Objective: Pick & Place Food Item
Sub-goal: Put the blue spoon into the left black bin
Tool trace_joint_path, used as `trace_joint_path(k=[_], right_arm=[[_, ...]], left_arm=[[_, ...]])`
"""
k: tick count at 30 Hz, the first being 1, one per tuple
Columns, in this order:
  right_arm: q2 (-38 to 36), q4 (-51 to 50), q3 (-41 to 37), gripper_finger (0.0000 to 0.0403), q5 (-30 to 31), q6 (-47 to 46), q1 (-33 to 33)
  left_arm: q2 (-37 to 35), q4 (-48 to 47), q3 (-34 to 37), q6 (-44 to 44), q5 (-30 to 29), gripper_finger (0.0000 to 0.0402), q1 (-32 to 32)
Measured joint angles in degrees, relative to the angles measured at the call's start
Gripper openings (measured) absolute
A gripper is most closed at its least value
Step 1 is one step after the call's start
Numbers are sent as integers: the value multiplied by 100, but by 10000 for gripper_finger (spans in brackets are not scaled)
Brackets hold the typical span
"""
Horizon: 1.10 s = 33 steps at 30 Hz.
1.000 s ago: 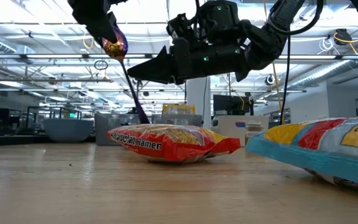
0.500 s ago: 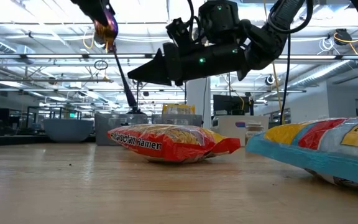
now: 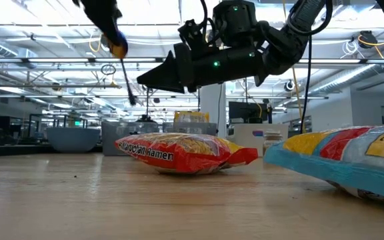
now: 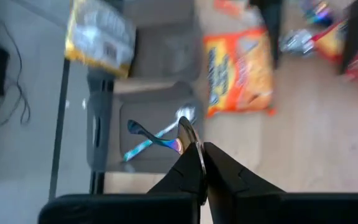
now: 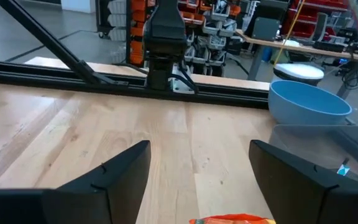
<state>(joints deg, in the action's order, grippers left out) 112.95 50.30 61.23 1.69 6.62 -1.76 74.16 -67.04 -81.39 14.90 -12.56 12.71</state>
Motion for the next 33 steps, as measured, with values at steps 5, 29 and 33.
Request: trace_joint_path(k=[5,29,33], right_arm=[[0,-26,0,265,0,-194,14],[-1339,500,-1922,257,2274,-417,1093],[-1534,1135,-2473,254,2555,-509,1056]], left_arm=[[513,86,95,344,4,11,528],[1402,1103,436,953,1104,8,2247],[1402,1443,877,903,1047,6,2238]])
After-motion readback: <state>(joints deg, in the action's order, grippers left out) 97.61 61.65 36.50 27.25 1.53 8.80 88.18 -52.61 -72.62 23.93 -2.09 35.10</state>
